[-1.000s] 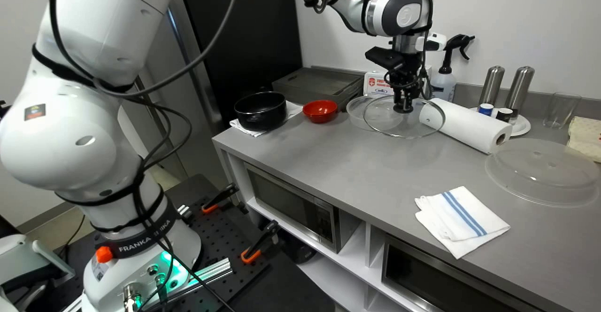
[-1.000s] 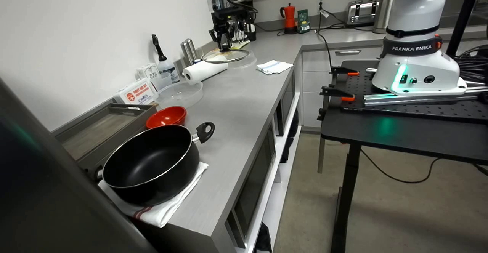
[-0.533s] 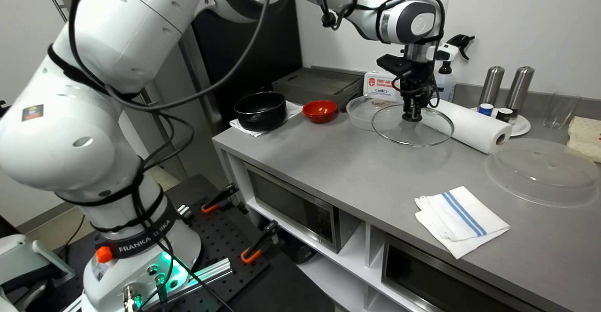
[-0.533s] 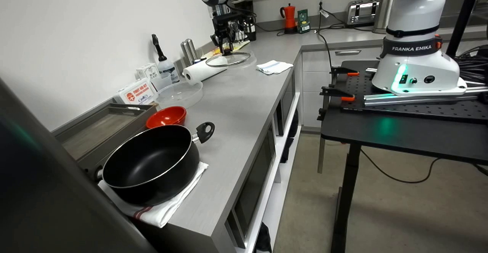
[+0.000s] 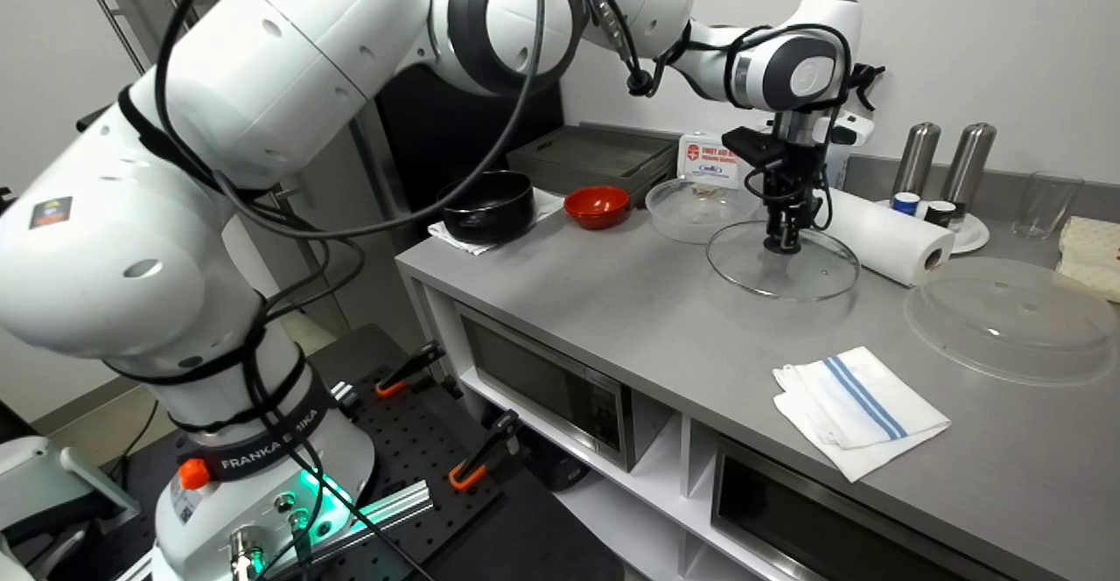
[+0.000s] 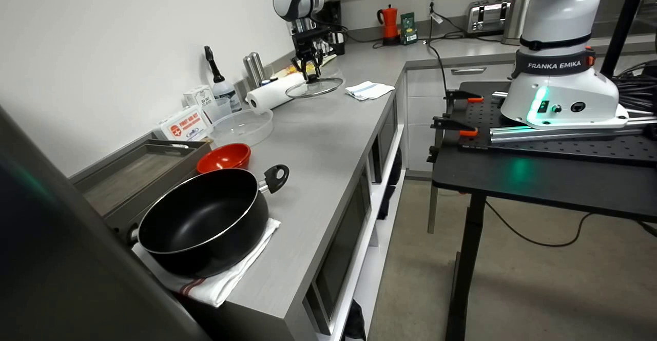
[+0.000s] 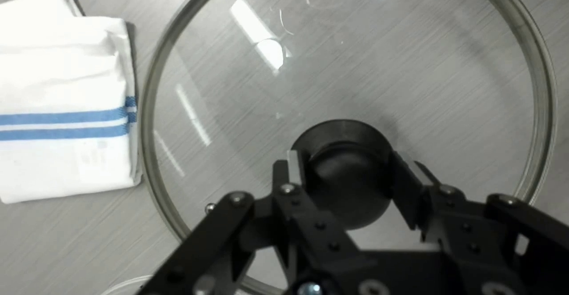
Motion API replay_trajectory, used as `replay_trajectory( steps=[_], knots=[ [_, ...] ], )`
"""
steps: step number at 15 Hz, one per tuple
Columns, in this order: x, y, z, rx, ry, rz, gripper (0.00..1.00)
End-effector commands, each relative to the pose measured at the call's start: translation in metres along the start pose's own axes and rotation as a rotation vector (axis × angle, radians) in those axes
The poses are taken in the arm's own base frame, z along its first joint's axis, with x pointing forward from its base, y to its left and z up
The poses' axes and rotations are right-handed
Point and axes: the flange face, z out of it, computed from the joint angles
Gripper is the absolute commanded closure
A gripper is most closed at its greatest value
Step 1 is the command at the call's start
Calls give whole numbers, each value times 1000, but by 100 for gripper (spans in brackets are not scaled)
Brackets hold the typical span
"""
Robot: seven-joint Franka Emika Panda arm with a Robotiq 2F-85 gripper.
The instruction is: Remove the glass lid from the black pot
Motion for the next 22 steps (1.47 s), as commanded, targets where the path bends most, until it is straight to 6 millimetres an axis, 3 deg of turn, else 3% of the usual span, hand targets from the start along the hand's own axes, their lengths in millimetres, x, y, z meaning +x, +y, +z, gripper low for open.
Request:
replay_trajectory(
  steps=[1, 10, 22],
  knots=[
    [11, 2, 6, 12, -18, 38, 75],
    [16, 8, 50, 1, -25, 45, 75],
    [28, 23, 74, 33, 4, 62, 75]
  ],
)
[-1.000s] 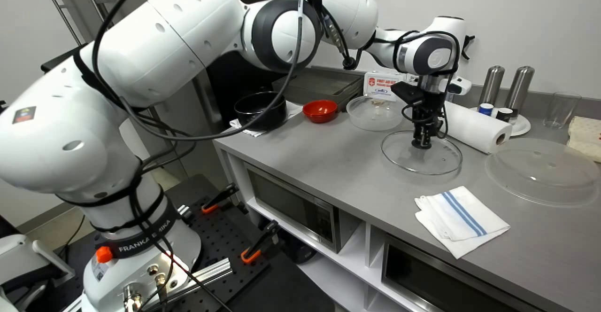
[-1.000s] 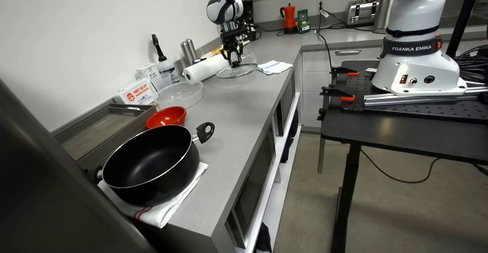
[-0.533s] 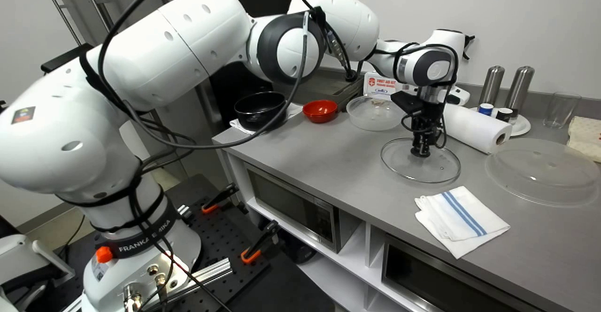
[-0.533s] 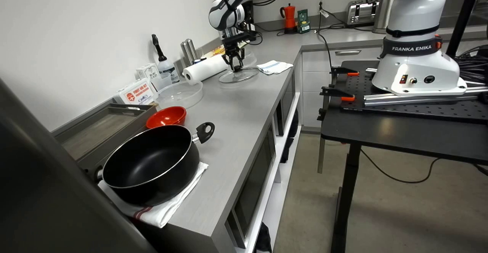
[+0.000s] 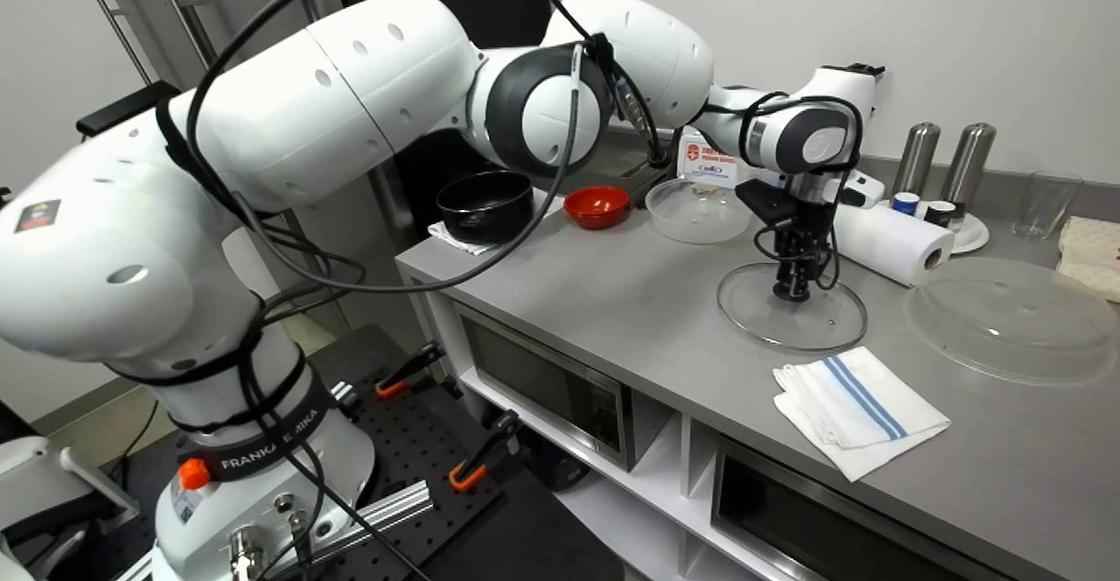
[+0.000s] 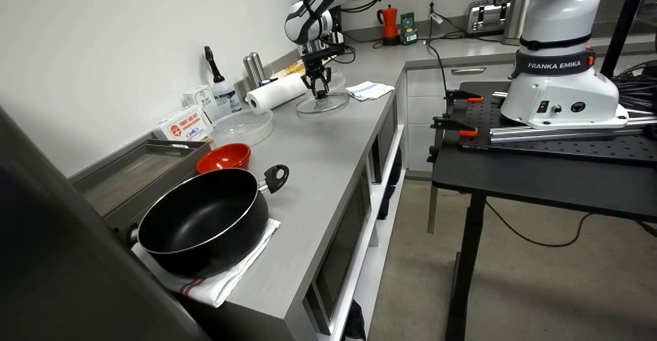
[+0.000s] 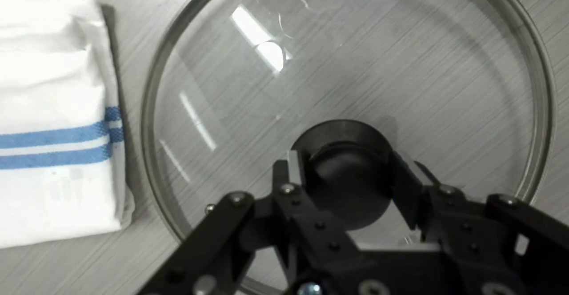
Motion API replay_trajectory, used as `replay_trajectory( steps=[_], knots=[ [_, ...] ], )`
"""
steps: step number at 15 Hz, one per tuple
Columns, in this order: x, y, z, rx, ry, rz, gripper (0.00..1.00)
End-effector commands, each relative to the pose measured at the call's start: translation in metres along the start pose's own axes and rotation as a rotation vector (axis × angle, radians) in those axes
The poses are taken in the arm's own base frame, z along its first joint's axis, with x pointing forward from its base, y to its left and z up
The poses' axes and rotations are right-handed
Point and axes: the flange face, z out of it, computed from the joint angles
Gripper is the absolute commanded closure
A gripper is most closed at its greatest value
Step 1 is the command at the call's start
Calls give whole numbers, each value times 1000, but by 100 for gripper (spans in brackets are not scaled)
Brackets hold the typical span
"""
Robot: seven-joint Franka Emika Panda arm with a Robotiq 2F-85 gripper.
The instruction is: Remove the glass lid from the black pot
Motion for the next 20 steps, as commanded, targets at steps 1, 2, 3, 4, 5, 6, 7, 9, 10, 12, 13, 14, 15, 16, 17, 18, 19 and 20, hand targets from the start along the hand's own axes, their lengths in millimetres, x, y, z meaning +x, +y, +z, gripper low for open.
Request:
replay_trajectory(
  steps=[1, 2, 3, 4, 5, 6, 7, 9, 10, 12, 13, 14, 15, 16, 17, 18, 19, 20],
  knots=[
    [8, 0, -5, 39, 19, 20, 75],
    [8, 1, -2, 39, 18, 21, 75],
    [8, 1, -1, 39, 18, 20, 75],
    [8, 1, 0, 39, 18, 20, 75],
    [8, 1, 1, 40, 18, 20, 75],
    [8, 0, 1, 40, 19, 19, 75],
    [8, 0, 0, 40, 20, 18, 75],
    [9, -1, -1, 40, 22, 17, 75],
    [9, -2, -2, 41, 23, 17, 50],
    [9, -3, -1, 42, 24, 17, 24],
    [9, -3, -1, 42, 23, 17, 21],
    [9, -3, -3, 44, 26, 18, 12],
    [10, -3, -5, 46, 29, 18, 6],
    [10, -3, -6, 48, 31, 18, 2],
    [10, -4, -7, 50, 33, 19, 0],
    [11, -4, -8, 52, 36, 19, 0],
    [11, -4, -9, 53, 37, 19, 0],
    [11, -4, -10, 55, 39, 19, 0]
  ],
)
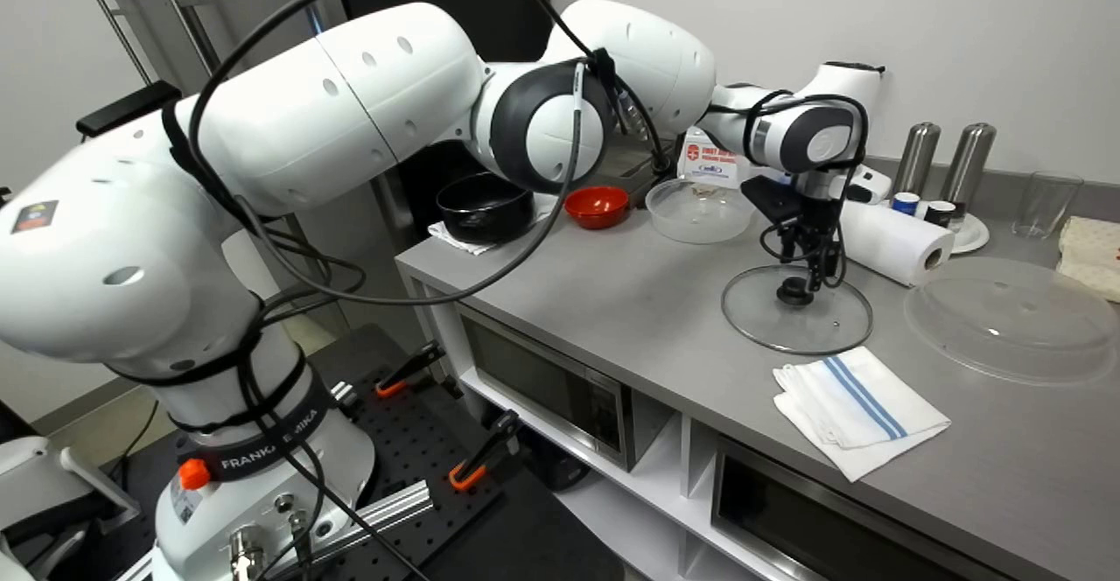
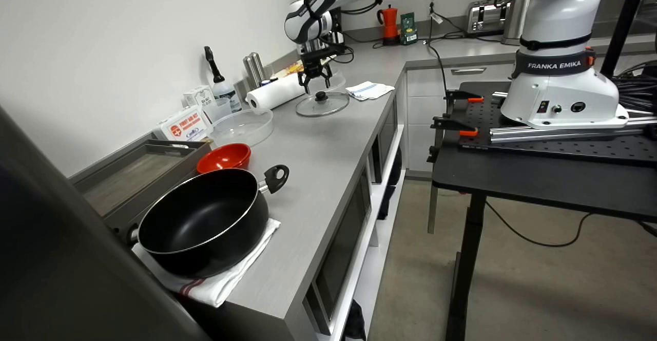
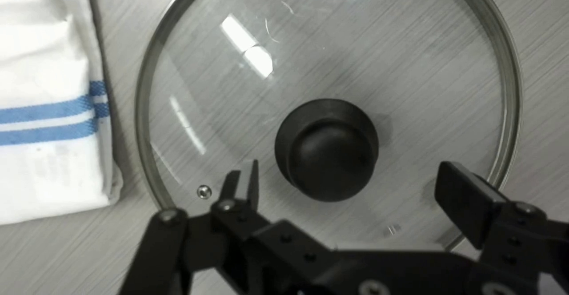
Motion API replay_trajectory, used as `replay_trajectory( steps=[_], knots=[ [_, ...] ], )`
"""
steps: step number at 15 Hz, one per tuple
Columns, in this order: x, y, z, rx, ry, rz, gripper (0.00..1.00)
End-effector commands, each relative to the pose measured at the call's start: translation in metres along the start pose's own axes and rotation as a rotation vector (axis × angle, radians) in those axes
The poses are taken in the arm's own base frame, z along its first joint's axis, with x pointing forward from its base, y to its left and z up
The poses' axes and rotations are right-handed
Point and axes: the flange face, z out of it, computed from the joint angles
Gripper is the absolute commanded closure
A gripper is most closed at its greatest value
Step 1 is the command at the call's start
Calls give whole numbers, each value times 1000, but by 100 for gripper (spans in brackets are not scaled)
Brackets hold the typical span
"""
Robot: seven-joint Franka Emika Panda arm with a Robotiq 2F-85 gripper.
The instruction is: Remove the glass lid from the black pot
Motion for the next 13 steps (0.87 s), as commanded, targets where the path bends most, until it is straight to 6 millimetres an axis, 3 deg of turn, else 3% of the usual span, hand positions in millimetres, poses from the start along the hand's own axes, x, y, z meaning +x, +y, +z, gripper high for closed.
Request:
replay_trajectory(
  steps=[1, 13],
  knots=[
    [3, -3, -4, 30, 5, 17, 0],
    [1, -4, -5, 15, 6, -2, 0]
  ],
)
